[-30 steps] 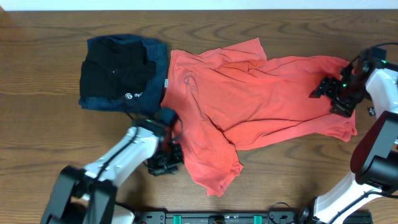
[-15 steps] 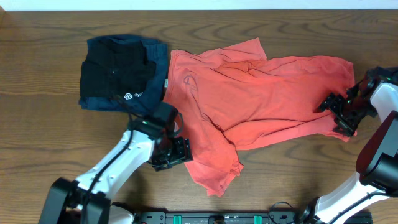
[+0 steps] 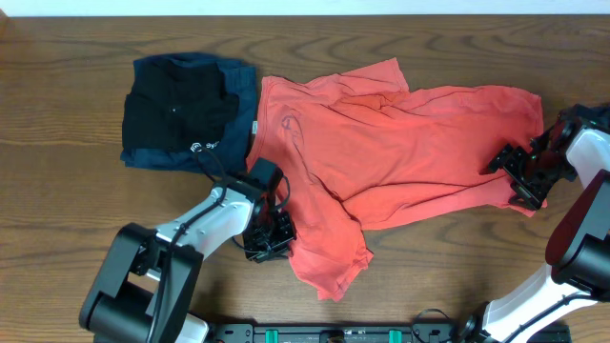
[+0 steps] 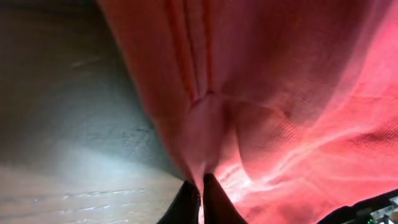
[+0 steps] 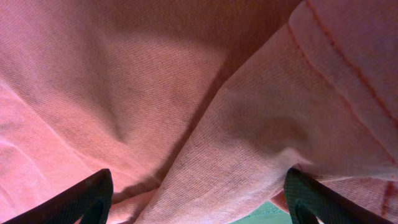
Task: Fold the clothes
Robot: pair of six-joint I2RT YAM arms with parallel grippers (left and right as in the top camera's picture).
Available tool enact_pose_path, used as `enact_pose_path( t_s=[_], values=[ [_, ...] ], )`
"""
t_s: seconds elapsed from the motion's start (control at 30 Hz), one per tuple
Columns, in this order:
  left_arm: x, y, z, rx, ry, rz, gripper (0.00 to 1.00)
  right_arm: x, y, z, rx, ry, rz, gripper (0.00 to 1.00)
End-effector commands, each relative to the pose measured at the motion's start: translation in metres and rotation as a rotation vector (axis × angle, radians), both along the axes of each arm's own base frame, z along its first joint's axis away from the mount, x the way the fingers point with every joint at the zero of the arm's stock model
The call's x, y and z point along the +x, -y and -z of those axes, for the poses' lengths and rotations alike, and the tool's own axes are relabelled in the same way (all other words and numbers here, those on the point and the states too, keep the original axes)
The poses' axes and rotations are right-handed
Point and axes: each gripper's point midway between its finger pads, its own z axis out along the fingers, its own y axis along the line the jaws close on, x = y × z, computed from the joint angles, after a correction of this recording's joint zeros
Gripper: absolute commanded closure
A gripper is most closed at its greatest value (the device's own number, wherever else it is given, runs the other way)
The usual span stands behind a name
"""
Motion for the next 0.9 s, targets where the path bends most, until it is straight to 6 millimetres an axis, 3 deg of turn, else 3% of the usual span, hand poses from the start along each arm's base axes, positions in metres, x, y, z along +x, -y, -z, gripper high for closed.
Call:
enact_pose_path(
  t_s=[0.0,0.07,0.33,0.63,0.67,0.7,0.77,0.87],
  values=[
    [0.000,-0.017,0.016,0.072,0.006,0.016,0.94,0.002,0.001,-0.004,-0.003,0.017,0.013,0.14],
    [0.007,-0.025,0.015,0.074,0.023,0.016,0.94,0.002,0.001,-0.004,-0.002,0.017,0.013,0.14],
    [0.024,-0.106,0.004,0.305,0.049,-0.054,0.94,0.002,0.001,-0.004,-0.002,0.017,0.013,0.14],
    [0.036,-0.137,-0.003,0.341,0.095,-0.117,0.91,0.002,0.001,-0.004,-0.004,0.020,0.013,0.13],
    [0.037,-0.138,-0.003,0.341,0.094,-0.121,0.85,0.002,0.001,-0.004,-0.004,0.020,0.013,0.13],
    [0.036,-0.138,-0.004,0.338,0.089,-0.123,0.67,0.002,0.001,-0.004,-0.004,0.021,0.013,0.12],
    [0.032,-0.132,-0.007,0.302,0.069,-0.112,0.50,0.003,0.001,-0.004,-0.005,0.022,0.013,0.12],
    [0.022,-0.116,-0.013,0.207,0.024,-0.098,0.48,0.003,0.001,-0.004,-0.005,0.022,0.013,0.12]
  ],
)
